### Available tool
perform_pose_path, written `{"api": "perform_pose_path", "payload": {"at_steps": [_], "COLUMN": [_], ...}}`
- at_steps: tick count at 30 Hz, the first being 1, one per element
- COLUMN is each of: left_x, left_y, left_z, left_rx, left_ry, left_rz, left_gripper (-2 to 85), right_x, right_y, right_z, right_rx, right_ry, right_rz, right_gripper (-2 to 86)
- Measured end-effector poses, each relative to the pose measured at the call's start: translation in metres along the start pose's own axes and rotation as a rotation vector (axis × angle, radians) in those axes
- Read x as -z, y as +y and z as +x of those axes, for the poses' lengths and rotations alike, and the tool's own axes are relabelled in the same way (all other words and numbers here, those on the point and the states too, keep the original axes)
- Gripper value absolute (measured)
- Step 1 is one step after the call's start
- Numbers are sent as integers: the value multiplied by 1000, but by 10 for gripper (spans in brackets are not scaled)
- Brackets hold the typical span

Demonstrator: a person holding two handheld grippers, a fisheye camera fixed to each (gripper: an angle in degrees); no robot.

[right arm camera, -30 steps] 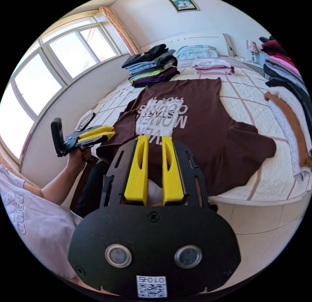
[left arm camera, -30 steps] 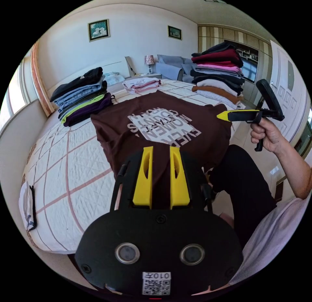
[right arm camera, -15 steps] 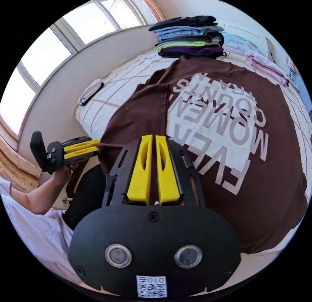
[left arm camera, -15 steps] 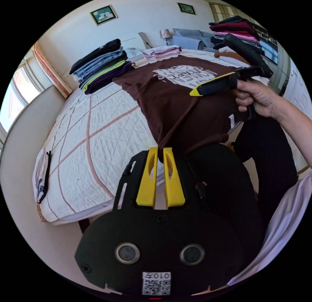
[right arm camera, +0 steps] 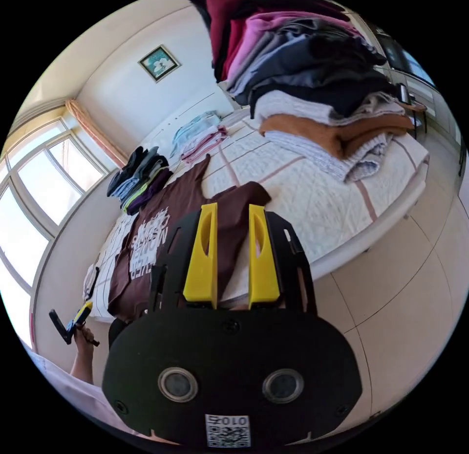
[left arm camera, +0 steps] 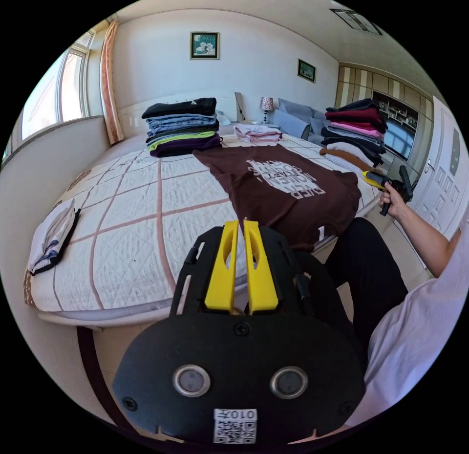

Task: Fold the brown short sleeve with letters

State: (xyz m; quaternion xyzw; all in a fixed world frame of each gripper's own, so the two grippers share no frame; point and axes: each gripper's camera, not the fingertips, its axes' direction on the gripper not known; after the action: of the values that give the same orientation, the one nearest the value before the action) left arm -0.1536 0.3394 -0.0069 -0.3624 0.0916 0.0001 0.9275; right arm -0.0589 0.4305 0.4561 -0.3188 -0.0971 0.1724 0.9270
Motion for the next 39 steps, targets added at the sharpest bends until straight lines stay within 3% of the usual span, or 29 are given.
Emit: {"api": "perform_pose_path", "payload": {"at_steps": [6, 9, 11, 13, 15, 17, 20, 23, 30, 35, 39], "left_x": [0, 2, 2, -4, -10, -15, -19, -23, -59, -79, -82], "left_y": [-4, 2, 6, 7, 5, 0, -10, -10, 1, 7, 12], "left_z": [-3, -6, -7, -5, -3, -2, 0, 6, 5, -5, -13], "left_rx": [-7, 30, 39, 24, 10, 7, -15, -72, -181, -195, -157], "left_ry": [43, 71, 81, 91, 107, 127, 154, 128, -7, 25, 25], "left_rz": [-1, 2, 0, -17, -23, -19, -15, -25, -166, -228, -228], "left_gripper": [2, 0, -1, -1, -2, -1, -1, 0, 2, 2, 2], "right_x": [-40, -30, -22, -32, -51, -78, -54, -34, -36, -78, -64], "right_y": [-19, -21, -16, -1, 27, 58, 72, 74, 93, 111, 118], "right_z": [4, -26, -93, -158, -215, -253, -245, -233, -245, -263, -266], "right_rx": [-40, -45, 127, 331, 516, 636, 620, 681, 832, 916, 892], "right_ry": [-93, 14, 127, 119, 12, -79, -123, 67, 220, 357, 338], "right_rz": [-103, -22, 36, -6, -125, -369, -284, -221, -218, -336, -299], "right_gripper": [71, 42, 41, 47, 100, 137, 118, 119, 108, 91, 75]}}
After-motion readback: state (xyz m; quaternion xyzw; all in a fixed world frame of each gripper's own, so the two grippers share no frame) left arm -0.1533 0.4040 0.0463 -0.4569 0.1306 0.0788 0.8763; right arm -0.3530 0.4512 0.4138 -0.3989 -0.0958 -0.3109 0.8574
